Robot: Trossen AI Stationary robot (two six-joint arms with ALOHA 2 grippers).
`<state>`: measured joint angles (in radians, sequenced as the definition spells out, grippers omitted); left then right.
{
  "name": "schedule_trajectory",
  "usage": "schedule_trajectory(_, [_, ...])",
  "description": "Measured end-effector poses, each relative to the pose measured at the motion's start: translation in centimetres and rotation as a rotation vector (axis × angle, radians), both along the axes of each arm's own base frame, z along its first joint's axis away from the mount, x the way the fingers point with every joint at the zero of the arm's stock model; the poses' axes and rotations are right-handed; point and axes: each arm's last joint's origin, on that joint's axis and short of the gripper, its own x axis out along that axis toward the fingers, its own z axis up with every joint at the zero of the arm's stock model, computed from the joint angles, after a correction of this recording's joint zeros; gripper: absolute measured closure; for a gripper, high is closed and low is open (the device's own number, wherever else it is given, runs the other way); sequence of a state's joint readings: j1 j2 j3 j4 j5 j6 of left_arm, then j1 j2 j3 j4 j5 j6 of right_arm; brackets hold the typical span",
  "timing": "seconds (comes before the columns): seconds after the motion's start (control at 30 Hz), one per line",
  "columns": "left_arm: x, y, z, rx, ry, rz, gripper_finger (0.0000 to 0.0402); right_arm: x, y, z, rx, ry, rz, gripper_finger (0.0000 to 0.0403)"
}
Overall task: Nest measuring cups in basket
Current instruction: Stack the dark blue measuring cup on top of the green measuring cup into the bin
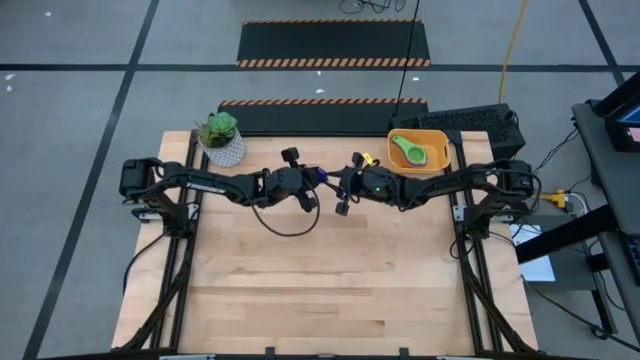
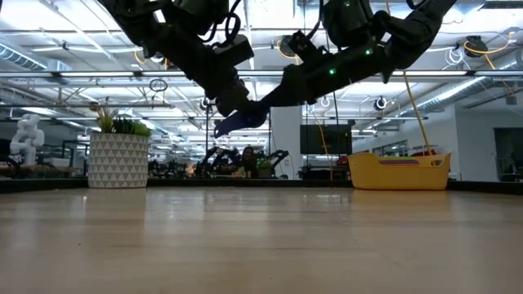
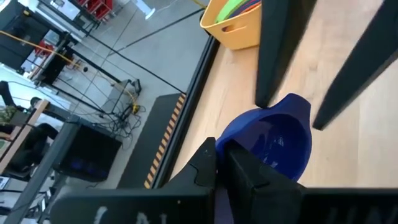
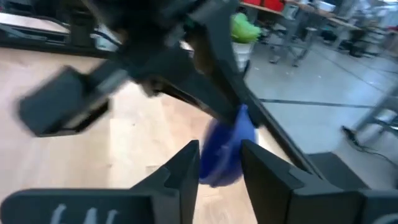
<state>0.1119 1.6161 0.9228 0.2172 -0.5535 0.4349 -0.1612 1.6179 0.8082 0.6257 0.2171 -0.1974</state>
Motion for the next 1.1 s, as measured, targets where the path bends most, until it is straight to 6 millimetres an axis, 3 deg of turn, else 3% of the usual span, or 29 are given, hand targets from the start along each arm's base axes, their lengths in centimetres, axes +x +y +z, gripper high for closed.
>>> schedule_trajectory(0.27, [0.1,-0.4,0.1,-0.016,-0.012,-0.043,0.0392,1.1,-0.4,-0.7,-0.043,0.029,-0.062,0.0231])
schedule_trajectory(0.4, [0.2,-0.5,0.1,-0.016,-0.020,-0.047,0.0388,1.3,-0.5,-0.8,-0.063,0.040,-0.111,0.0225])
schedule_trajectory(0.67, [0.2,-0.6,0.2,-0.022,-0.030,-0.040,0.0390,1.3,-0.6,-0.8,-0.079,0.045,-0.134,0.0293])
schedule_trajectory(0.83, [0.3,-1.1,0.2,-0.025,-0.036,-0.054,0.0370,1.2,-0.7,-0.8,-0.080,0.046,-0.146,0.0340])
schedule_trajectory(1.1, [0.5,-1.9,0.3,-0.057,-0.045,-0.121,0.0326,1.0,-0.9,-1.2,-0.099,0.088,-0.161,0.0382])
